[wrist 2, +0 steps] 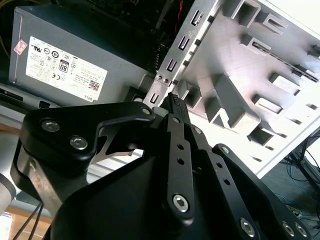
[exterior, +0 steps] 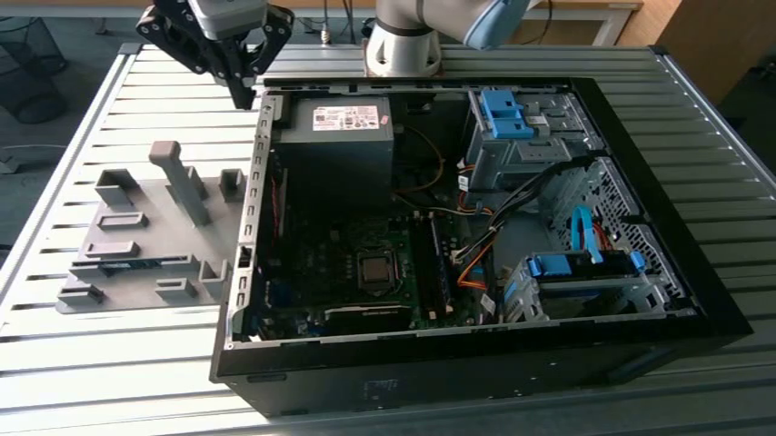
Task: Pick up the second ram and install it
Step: 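Reach for the second ram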
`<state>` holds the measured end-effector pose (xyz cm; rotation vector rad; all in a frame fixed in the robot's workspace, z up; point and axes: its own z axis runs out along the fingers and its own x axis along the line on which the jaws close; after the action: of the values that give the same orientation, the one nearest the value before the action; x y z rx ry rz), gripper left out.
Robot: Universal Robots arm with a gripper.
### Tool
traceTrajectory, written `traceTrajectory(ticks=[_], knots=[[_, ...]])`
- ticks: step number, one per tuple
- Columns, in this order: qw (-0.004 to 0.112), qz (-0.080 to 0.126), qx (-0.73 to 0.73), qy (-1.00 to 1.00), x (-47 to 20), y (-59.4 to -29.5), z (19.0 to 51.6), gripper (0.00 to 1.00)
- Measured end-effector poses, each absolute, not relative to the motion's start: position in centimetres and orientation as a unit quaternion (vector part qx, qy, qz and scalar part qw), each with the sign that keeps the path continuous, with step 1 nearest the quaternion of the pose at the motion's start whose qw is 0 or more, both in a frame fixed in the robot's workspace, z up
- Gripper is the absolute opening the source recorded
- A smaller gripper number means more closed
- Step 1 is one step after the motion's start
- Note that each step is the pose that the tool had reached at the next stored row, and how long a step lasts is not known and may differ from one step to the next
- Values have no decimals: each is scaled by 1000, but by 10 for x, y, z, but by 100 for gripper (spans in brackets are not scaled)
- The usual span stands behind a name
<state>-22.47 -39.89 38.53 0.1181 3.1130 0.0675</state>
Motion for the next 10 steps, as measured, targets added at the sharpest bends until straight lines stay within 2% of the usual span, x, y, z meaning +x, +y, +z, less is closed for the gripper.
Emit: traceTrajectory(ticks=[10], knots=[[13, 22, 38, 999, -235, -399, 384, 11]])
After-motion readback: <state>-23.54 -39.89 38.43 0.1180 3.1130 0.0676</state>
